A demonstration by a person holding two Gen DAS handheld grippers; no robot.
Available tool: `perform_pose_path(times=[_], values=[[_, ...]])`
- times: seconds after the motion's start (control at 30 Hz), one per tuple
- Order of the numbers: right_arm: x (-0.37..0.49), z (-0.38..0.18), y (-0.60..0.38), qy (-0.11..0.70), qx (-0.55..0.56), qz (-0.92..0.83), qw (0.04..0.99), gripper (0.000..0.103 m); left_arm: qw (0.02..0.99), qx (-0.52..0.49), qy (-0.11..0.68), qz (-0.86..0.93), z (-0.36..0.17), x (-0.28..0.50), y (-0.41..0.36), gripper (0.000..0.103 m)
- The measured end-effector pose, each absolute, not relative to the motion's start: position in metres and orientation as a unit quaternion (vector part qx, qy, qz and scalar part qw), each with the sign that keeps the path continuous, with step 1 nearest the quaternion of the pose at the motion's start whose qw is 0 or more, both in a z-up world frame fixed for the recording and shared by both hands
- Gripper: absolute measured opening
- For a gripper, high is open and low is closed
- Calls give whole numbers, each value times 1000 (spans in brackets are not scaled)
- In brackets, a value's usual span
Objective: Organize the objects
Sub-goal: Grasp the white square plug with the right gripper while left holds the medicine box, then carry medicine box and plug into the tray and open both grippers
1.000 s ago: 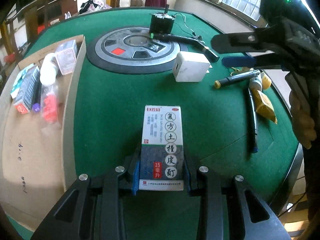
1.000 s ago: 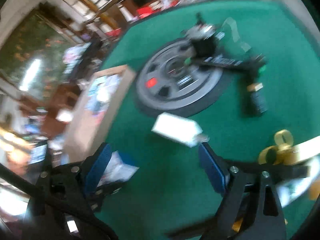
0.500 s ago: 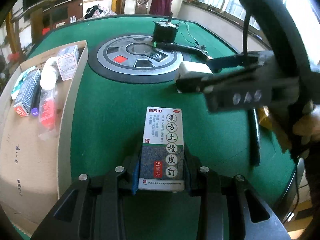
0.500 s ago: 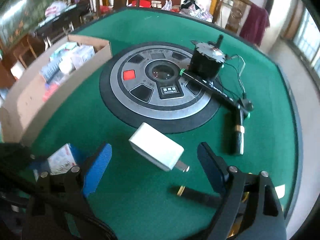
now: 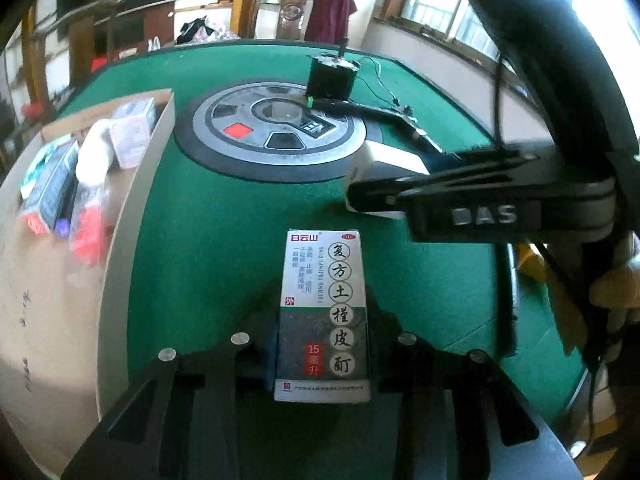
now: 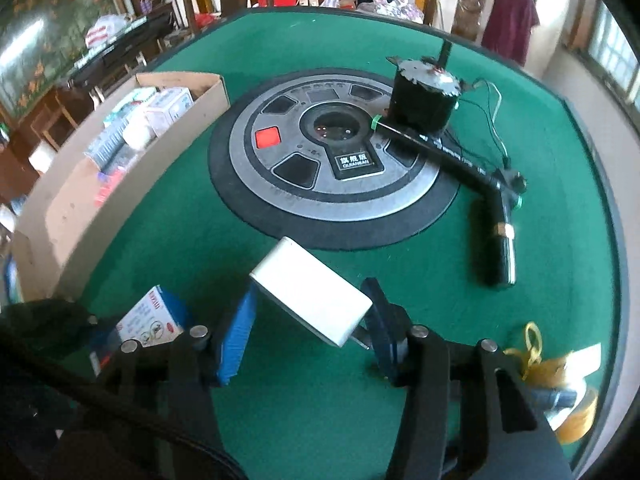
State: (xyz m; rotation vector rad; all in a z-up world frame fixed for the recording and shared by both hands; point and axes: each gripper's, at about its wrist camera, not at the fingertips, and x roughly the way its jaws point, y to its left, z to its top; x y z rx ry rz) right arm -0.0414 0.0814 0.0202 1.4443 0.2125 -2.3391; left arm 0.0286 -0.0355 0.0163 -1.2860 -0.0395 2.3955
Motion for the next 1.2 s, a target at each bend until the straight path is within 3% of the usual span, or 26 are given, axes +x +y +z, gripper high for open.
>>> perform_pose_path(times=[0.3,0.57,0.9,1.2], values=[[-21,49,94,-10,505,-838,205,51,224,-429,-63,873,60,58,-70,29],[-7,86,61,-59,491,-831,257,52,132,-416,-45,898,97,50,-158,29],[-38,73,-36,-123,529,-781,309,52,28,-479,-34,877,57,-34,-244,29],[-52,23,-114,-83,579,-757,291,52,30,-506,-75,859,22,-71,-273,29]])
